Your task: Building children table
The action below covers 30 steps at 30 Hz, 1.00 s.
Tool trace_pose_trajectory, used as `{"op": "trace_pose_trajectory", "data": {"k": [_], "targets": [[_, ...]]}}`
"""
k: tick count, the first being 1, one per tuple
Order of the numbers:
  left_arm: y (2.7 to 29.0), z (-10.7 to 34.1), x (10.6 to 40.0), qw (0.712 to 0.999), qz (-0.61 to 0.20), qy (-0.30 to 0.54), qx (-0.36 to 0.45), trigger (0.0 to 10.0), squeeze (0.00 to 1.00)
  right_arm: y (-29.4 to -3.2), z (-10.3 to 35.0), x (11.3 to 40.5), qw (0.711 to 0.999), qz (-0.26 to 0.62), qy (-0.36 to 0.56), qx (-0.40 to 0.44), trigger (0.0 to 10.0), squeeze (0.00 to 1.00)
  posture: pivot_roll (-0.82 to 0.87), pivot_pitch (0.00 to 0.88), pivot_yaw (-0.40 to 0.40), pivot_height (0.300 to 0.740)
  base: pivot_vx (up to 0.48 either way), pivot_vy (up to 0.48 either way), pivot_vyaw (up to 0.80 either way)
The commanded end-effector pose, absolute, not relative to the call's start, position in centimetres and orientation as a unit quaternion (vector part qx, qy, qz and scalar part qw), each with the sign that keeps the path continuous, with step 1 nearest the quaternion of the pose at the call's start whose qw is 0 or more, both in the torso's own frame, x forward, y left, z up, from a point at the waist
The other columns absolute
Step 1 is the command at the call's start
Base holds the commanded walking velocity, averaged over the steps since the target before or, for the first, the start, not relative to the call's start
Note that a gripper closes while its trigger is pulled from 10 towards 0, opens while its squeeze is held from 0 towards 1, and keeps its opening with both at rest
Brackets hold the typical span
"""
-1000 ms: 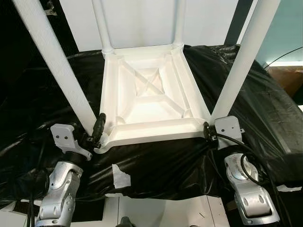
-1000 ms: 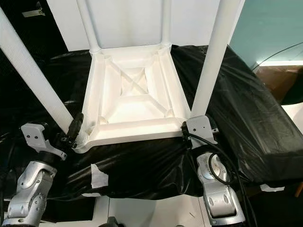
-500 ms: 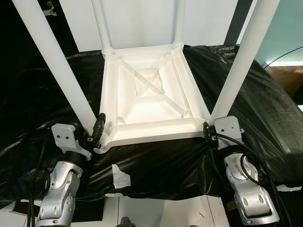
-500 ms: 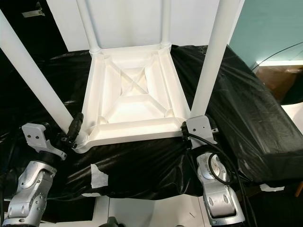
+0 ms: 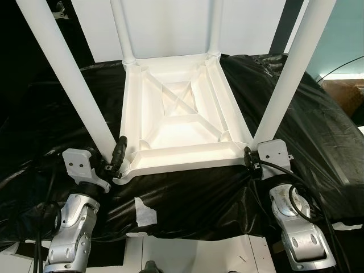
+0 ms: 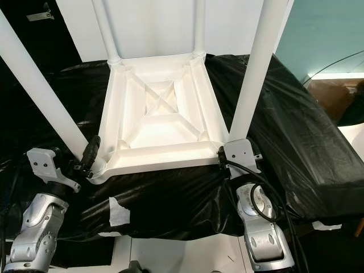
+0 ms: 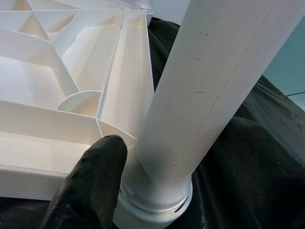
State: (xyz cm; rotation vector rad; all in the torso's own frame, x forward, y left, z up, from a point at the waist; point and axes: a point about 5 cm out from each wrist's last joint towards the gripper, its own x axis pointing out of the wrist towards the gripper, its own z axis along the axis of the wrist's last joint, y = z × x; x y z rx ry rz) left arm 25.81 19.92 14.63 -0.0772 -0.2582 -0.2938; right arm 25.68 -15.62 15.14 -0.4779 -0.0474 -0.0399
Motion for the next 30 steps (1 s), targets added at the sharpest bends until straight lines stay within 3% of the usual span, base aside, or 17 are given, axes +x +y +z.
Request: {"op": "trace_pose_trajectory", "data": {"k": [1,2,3,5,6,15,16,18,19,30], "targets": [[19.0,14.0,25.9,0.977,-0.179,-0.111,-0.039,10.0,0.0,-15.4,14.8,25.7,0.974,-0.008,-0.016,-0.228,10.0,0.0,0.0,0.068,0.032,0.74,0.0,0.0,0.0],[19.0,14.0,25.9,0.977,-0.18,-0.111,-0.038,10.0,0.0,-15.3,14.8,25.7,0.974,-0.006,-0.016,-0.226,10.0,0.0,0.0,0.068,0.032,0.74,0.0,0.0,0.0],[18.9,14.0,25.9,0.976,-0.181,-0.111,-0.037,10.0,0.0,-15.3,14.9,25.6,0.974,-0.005,-0.019,-0.224,10.0,0.64,0.0,0.068,0.031,0.74,0.0,0.0,0.0],[18.9,14.0,25.9,0.976,-0.181,-0.111,-0.037,10.0,0.0,-15.3,14.9,25.6,0.974,-0.005,-0.019,-0.224,10.0,0.64,0.0,0.068,0.031,0.74,0.0,0.0,0.0],[18.9,14.0,25.9,0.976,-0.183,-0.112,-0.037,10.0,0.0,-15.4,15.0,25.4,0.975,-0.007,-0.024,-0.222,10.0,1.0,0.0,0.068,0.031,0.74,0.0,0.0,0.0],[18.6,13.9,25.9,0.975,-0.19,-0.113,-0.034,10.0,0.0,-16.0,16.3,25.7,0.975,-0.022,-0.058,-0.214,10.0,1.0,-0.01,0.063,0.026,0.74,0.0,0.0,0.0],[18.5,13.9,25.9,0.975,-0.19,-0.113,-0.034,10.0,0.0,-15.9,16.4,25.7,0.974,-0.018,-0.062,-0.216,10.0,0.92,-0.01,0.063,0.024,0.74,0.0,0.0,0.0],[18.5,13.9,25.9,0.975,-0.19,-0.113,-0.034,10.0,0.0,-15.9,16.4,25.8,0.974,-0.016,-0.063,-0.217,10.0,0.92,-0.01,0.063,0.024,0.74,0.0,0.0,0.0],[18.5,13.8,25.9,0.975,-0.19,-0.113,-0.034,10.0,0.0,-15.9,16.5,25.9,0.973,-0.013,-0.067,-0.221,10.0,0.0,-0.01,0.063,0.024,0.74,0.0,0.0,0.0],[18.6,13.8,25.7,0.975,-0.187,-0.114,-0.032,10.0,0.0,-16.1,16.7,26.5,0.974,-0.008,-0.061,-0.219,10.0,0.0,0.01,0.066,0.018,0.74,0.0,0.0,0.0]]}}
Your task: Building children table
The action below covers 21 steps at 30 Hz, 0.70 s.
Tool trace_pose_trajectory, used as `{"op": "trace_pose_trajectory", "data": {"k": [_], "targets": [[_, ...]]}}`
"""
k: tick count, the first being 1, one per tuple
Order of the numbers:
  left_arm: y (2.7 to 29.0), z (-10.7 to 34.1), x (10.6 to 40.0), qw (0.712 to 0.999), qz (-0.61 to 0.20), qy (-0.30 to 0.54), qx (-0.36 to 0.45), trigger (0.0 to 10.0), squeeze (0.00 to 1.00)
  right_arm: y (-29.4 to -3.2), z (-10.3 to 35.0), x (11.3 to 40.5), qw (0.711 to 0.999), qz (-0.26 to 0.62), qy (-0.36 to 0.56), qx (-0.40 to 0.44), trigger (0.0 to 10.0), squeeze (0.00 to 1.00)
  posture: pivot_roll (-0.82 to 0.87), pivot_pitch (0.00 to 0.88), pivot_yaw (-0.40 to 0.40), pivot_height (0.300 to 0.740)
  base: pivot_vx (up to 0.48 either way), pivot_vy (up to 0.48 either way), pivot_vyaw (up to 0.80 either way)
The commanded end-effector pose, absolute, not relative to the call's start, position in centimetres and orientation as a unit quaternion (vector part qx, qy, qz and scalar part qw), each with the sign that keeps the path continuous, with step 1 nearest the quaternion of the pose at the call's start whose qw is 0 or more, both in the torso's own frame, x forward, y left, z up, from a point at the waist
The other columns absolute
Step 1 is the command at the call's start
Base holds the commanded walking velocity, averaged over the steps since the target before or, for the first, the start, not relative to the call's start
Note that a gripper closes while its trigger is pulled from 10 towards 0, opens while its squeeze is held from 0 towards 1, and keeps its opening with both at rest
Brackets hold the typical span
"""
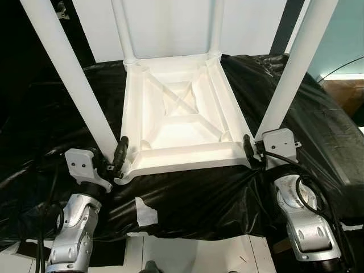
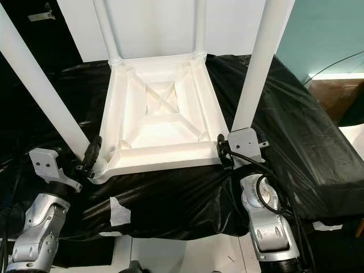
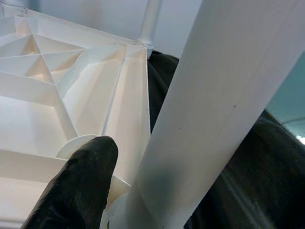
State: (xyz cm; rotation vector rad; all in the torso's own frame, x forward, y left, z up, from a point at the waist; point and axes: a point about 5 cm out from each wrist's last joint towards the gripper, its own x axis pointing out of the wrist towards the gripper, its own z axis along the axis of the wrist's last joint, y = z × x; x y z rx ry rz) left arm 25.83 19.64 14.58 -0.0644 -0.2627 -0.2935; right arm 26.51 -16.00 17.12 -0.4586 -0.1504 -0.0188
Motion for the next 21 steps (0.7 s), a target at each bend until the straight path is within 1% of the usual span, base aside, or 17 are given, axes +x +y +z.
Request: {"op": "trace_pose_trajectory", "data": {"k": [1,5,6,12,14,16,17,19,20,21], "targets": [[18.6,13.8,25.6,0.975,-0.186,-0.114,-0.032,10.0,0.0,-15.9,16.1,26.1,0.977,-0.006,-0.046,-0.21,10.0,0.0,0.01,0.066,0.018,0.74,0.0,0.0,0.0],[18.7,13.8,25.5,0.976,-0.184,-0.113,-0.032,10.0,0.0,-15.1,15.1,24.8,0.981,0.0,-0.026,-0.19,10.0,0.0,0.0,0.071,0.023,0.74,0.0,0.0,0.0],[18.7,13.7,25.5,0.976,-0.186,-0.113,-0.033,10.0,0.0,-15.0,15.1,24.3,0.983,-0.012,-0.03,-0.181,10.0,0.0,-0.01,0.072,0.024,0.74,0.0,0.0,0.0],[18.4,13.8,25.8,0.974,-0.192,-0.114,-0.033,10.0,0.0,-15.8,15.3,23.5,0.984,-0.055,-0.04,-0.163,10.0,0.0,-0.02,0.072,0.03,0.74,0.0,0.0,0.0],[18.2,13.9,26.0,0.973,-0.195,-0.116,-0.034,10.0,0.0,-16.5,14.9,22.0,0.991,-0.07,-0.035,-0.111,10.0,0.0,-0.04,0.069,0.036,0.74,0.0,0.0,0.0],[18.2,13.9,26.0,0.973,-0.195,-0.116,-0.034,10.0,0.0,-16.5,14.9,22.0,0.991,-0.07,-0.035,-0.111,10.0,0.0,-0.04,0.069,0.036,0.74,0.0,0.0,0.0],[18.2,13.9,26.1,0.973,-0.196,-0.117,-0.034,10.0,0.0,-16.8,14.6,21.2,0.994,-0.061,-0.025,-0.081,10.0,0.0,-0.04,0.069,0.037,0.74,0.0,0.0,0.0],[18.0,13.9,26.4,0.972,-0.2,-0.117,-0.035,10.0,0.0,-15.6,14.0,19.8,0.997,0.068,-0.002,-0.038,10.0,0.0,-0.05,0.066,0.045,0.74,0.0,0.0,0.0],[18.0,13.9,26.4,0.972,-0.2,-0.117,-0.035,10.0,0.0,-15.6,14.0,19.8,0.997,0.068,-0.002,-0.038,10.0,0.0,-0.05,0.066,0.045,0.74,0.0,0.0,0.0],[17.9,13.9,26.5,0.971,-0.204,-0.118,-0.035,10.0,0.0,-15.1,14.0,19.4,0.993,0.11,0.004,-0.035,10.0,0.0,-0.05,0.065,0.046,0.74,0.0,0.0,0.0]]}}
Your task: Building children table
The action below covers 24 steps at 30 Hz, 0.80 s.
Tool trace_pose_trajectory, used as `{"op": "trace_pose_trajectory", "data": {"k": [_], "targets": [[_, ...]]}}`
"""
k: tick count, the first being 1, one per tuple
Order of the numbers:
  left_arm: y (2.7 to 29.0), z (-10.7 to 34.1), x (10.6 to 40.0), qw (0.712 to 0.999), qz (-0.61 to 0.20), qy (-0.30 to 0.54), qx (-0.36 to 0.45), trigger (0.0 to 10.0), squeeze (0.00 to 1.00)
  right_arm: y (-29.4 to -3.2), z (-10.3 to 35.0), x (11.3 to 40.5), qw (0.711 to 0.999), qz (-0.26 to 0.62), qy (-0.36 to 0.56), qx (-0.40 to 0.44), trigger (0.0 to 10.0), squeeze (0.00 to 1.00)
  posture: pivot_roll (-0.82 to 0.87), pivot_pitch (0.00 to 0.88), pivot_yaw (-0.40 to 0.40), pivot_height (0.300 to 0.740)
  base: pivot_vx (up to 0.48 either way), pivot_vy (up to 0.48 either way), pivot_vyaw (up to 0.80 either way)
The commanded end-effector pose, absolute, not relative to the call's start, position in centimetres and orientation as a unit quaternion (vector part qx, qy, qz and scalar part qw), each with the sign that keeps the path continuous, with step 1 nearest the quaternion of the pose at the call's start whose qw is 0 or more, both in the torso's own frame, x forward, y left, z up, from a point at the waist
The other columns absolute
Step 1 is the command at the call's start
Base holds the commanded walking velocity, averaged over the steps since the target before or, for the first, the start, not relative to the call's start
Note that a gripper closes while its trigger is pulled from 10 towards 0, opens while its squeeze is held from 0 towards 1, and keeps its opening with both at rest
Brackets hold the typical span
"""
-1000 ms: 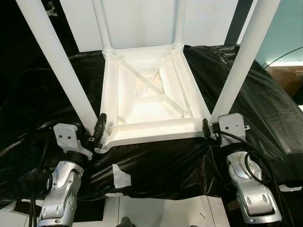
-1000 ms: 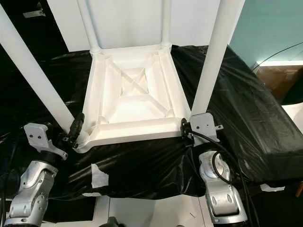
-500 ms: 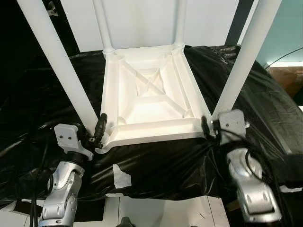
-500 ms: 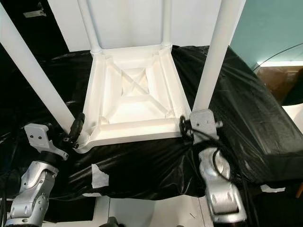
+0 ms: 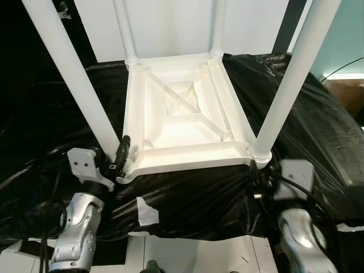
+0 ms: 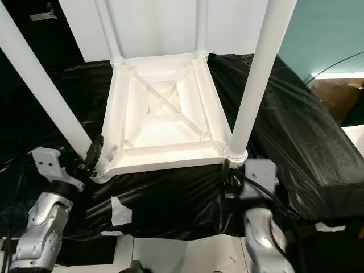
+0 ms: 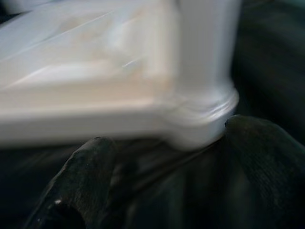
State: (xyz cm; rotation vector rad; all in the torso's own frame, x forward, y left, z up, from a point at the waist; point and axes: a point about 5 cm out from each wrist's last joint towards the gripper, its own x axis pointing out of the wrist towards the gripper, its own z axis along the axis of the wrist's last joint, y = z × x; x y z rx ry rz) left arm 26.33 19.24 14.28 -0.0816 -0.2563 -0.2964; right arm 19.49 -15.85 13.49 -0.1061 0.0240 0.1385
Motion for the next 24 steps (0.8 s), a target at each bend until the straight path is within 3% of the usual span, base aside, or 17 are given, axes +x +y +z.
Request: {"op": "trace_pose_trajectory", "data": {"k": [1,12,22,24], "targets": [[17.9,13.9,26.5,0.971,-0.204,-0.118,-0.035,10.0,0.0,-15.1,14.0,19.4,0.993,0.11,0.004,-0.035,10.0,0.0,-0.05,0.065,0.046,0.74,0.0,0.0,0.0],[17.4,14.0,26.6,0.97,-0.205,-0.123,-0.036,10.0,0.0,-14.2,14.0,21.6,0.994,0.093,-0.019,-0.054,10.0,0.0,-0.03,0.055,0.035,0.74,0.0,0.0,0.0],[17.5,13.9,26.5,0.972,-0.2,-0.122,-0.036,10.0,0.0,-13.9,14.1,21.9,0.991,0.115,-0.016,-0.067,10.0,0.0,-0.03,0.06,0.03,0.74,0.0,0.0,0.0],[17.6,13.8,26.4,0.972,-0.197,-0.121,-0.036,10.0,0.0,-13.7,14.0,22.2,0.983,0.136,-0.01,-0.122,10.0,0.0,-0.03,0.064,0.031,0.74,0.0,0.0,0.0]]}}
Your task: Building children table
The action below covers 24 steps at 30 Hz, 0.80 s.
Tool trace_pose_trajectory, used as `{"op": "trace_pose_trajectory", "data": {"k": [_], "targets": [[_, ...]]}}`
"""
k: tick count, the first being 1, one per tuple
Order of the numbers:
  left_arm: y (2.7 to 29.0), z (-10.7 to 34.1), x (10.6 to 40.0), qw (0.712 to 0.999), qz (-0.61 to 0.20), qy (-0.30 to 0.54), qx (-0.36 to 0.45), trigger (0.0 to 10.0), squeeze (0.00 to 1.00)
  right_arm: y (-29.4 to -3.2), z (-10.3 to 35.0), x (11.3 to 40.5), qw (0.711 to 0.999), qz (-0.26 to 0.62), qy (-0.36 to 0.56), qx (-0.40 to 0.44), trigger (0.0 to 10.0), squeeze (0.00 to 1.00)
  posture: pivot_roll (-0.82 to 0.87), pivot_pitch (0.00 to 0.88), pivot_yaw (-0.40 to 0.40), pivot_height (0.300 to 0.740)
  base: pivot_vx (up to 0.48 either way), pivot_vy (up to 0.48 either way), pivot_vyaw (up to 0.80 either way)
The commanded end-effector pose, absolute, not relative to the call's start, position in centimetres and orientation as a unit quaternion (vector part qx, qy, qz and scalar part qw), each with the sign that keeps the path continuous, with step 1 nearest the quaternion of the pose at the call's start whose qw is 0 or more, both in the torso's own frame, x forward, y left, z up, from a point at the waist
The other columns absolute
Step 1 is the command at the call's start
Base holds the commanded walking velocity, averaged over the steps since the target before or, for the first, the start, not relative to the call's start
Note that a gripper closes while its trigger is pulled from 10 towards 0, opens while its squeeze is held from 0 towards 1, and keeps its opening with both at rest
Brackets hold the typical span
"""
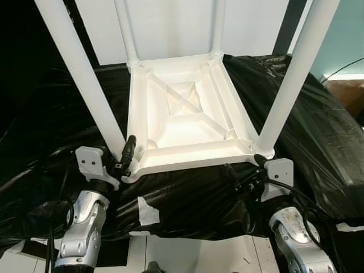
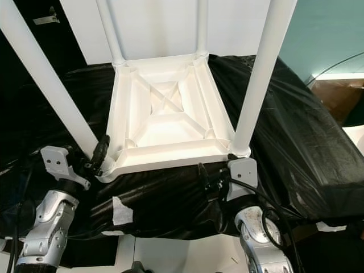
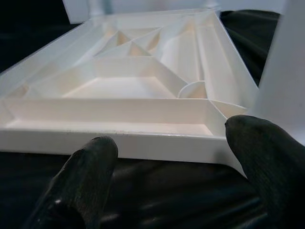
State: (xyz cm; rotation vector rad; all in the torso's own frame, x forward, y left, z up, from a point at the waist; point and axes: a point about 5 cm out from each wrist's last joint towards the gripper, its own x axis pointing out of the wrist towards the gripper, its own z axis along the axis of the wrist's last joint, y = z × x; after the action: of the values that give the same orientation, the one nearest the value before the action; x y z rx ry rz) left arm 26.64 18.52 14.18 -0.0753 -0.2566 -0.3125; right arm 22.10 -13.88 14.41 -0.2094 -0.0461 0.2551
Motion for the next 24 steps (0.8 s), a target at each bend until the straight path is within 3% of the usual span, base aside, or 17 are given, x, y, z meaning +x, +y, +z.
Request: {"op": "trace_pose_trajectory", "data": {"k": [1,15,22,23,24], "targets": [[17.6,13.8,26.4,0.972,-0.197,-0.121,-0.036,10.0,0.0,-13.7,13.9,22.4,0.979,0.143,-0.009,-0.144,10.0,0.0,-0.03,0.064,0.031,0.74,0.0,0.0,0.0],[17.4,13.7,26.4,0.973,-0.194,-0.12,-0.035,10.0,0.0,-14.1,15.3,24.3,0.967,0.154,-0.031,-0.199,10.0,0.0,-0.02,0.061,0.022,0.74,0.0,0.0,0.0],[18.4,13.2,26.9,0.984,-0.146,-0.102,-0.006,10.0,0.0,-13.7,15.3,24.6,0.965,0.16,-0.034,-0.204,10.0,0.0,-0.01,0.058,0.021,0.74,0.0,0.0,0.0],[18.8,13.3,27.1,0.986,-0.132,-0.103,-0.001,9.0,0.0,-13.6,15.3,24.6,0.965,0.161,-0.035,-0.204,10.0,0.0,-0.01,0.059,0.022,0.74,0.0,0.0,0.0],[19.1,13.5,27.4,0.987,-0.119,-0.105,0.003,2.5,0.0,-13.5,15.3,24.6,0.965,0.162,-0.035,-0.203,10.0,0.0,-0.01,0.059,0.022,0.74,0.0,0.0,0.0]]}}
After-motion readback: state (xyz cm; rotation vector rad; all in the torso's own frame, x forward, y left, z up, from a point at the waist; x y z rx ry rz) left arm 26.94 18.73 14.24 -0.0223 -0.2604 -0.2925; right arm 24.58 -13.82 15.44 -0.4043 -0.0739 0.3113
